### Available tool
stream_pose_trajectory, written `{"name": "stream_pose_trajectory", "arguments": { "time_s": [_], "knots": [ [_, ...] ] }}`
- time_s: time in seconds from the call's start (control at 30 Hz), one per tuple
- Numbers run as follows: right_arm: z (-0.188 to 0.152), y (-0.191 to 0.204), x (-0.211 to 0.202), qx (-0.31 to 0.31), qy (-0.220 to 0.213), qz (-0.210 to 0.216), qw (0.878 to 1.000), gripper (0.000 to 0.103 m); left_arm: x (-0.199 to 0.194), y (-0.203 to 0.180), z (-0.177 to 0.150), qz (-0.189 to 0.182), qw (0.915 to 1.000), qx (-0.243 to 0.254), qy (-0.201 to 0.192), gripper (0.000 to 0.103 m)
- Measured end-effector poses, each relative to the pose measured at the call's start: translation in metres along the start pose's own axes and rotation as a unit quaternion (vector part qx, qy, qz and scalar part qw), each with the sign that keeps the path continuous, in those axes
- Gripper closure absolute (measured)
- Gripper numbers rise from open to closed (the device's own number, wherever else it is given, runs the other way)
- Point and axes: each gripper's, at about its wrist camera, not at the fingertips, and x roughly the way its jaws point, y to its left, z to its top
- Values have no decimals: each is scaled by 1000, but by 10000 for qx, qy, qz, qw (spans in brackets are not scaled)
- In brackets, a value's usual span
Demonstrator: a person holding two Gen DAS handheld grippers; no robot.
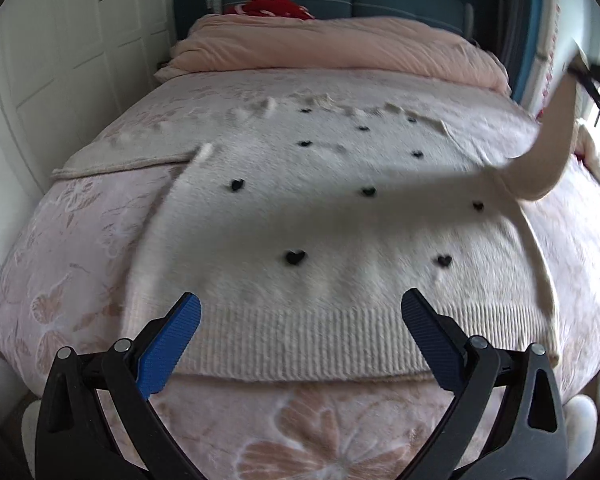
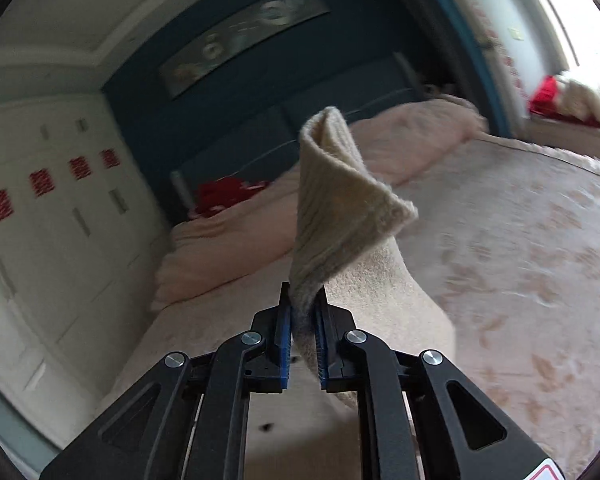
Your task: Fold small clothes
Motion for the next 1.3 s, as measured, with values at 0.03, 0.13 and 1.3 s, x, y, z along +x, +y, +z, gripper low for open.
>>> {"name": "stream_pose_trajectory", "arguments": {
  "time_s": [0.03,0.13,1.3],
  "knots": [
    [-3,33,14,-204,111,268,9994,92,-2,4,2,6,10000,-52,-26,5],
    [-29,124,65,-775,519,878,9918,88,-5,23,7,77,9997,-230,-97,5],
    [-135,-42,109,1635,883,-280,9822,101,217,46,241,-1608,9728,-1666,44,93]
  ]
}}
